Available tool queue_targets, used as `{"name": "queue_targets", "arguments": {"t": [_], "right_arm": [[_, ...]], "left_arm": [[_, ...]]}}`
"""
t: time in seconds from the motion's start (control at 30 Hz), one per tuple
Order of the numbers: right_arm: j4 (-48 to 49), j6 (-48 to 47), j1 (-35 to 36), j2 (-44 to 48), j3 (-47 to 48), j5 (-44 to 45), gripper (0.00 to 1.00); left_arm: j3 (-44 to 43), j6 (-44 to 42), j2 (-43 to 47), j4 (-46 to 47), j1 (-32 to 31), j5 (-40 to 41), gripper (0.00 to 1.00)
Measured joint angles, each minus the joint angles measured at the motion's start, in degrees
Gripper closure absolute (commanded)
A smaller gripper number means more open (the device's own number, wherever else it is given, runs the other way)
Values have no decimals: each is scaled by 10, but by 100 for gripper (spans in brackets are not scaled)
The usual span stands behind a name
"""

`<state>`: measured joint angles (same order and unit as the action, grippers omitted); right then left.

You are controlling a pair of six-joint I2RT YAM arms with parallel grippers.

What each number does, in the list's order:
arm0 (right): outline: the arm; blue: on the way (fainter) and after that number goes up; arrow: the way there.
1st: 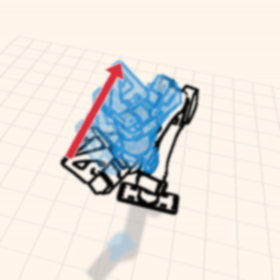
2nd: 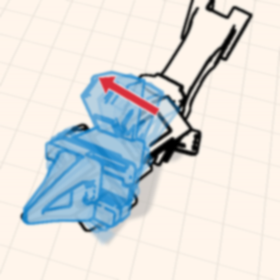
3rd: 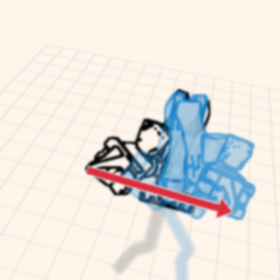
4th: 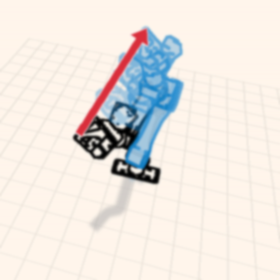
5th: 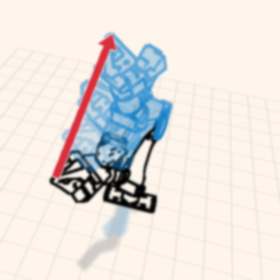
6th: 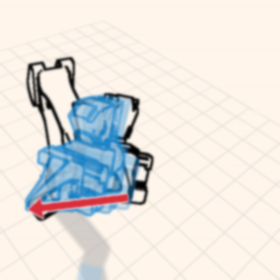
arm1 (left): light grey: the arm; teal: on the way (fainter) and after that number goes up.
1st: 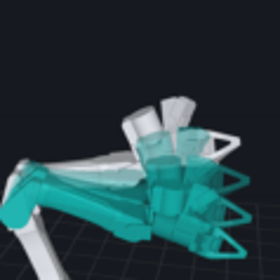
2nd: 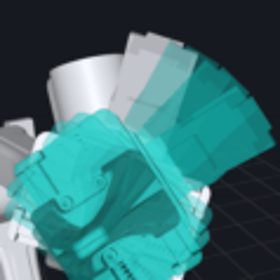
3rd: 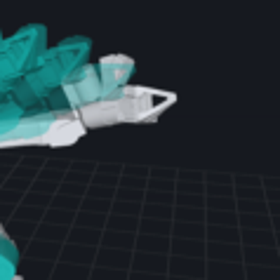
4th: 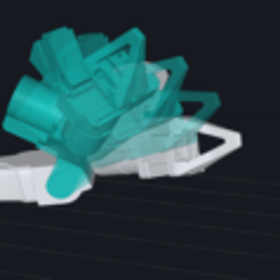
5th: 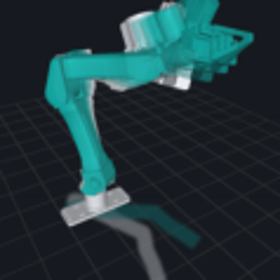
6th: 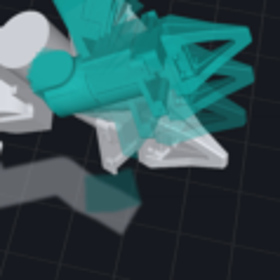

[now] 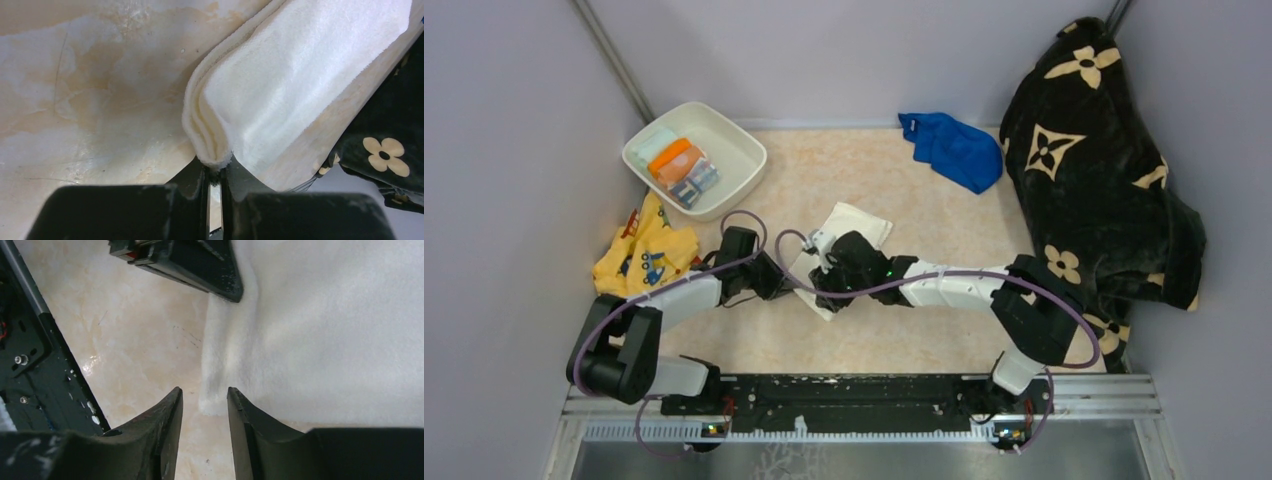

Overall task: Roll the towels
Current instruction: Roll the towel at the center of the board.

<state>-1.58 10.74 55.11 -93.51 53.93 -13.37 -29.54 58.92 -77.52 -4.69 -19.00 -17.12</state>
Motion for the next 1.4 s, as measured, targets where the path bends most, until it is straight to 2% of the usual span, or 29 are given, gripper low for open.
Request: {"name": "queue_targets", "arguments": {"t": [0.13, 0.33, 0.7, 0.83, 0.97, 1.1, 1.2, 1.3, 1.4], "right_arm": [[-6, -40, 59, 8, 1, 83, 55], [-10, -73, 102, 2, 1, 167, 53], [26, -100, 125, -83, 2, 231, 54], [39, -108, 132, -99, 14, 253, 62], [38, -112, 136, -106, 22, 269, 85], [24, -116, 133, -106, 30, 257, 99], [10, -110, 119, -106, 40, 207, 100], [8, -87, 89, -105, 43, 123, 100], [12, -53, 45, -105, 42, 31, 100]], "left_arm": [[-4, 0, 0, -2, 0, 2, 94], [-5, 2, 0, -5, -3, 2, 95], [-5, 3, 0, -7, -5, 2, 95], [-6, 3, 0, -9, -5, 2, 95], [-9, 3, 0, -15, -5, 2, 93], [-22, 1, 0, -27, -6, 4, 87], [-33, -6, 0, -39, -7, 8, 81], [-40, -14, -1, -51, -9, 13, 71], [-49, -22, -4, -56, -8, 20, 67]]}}
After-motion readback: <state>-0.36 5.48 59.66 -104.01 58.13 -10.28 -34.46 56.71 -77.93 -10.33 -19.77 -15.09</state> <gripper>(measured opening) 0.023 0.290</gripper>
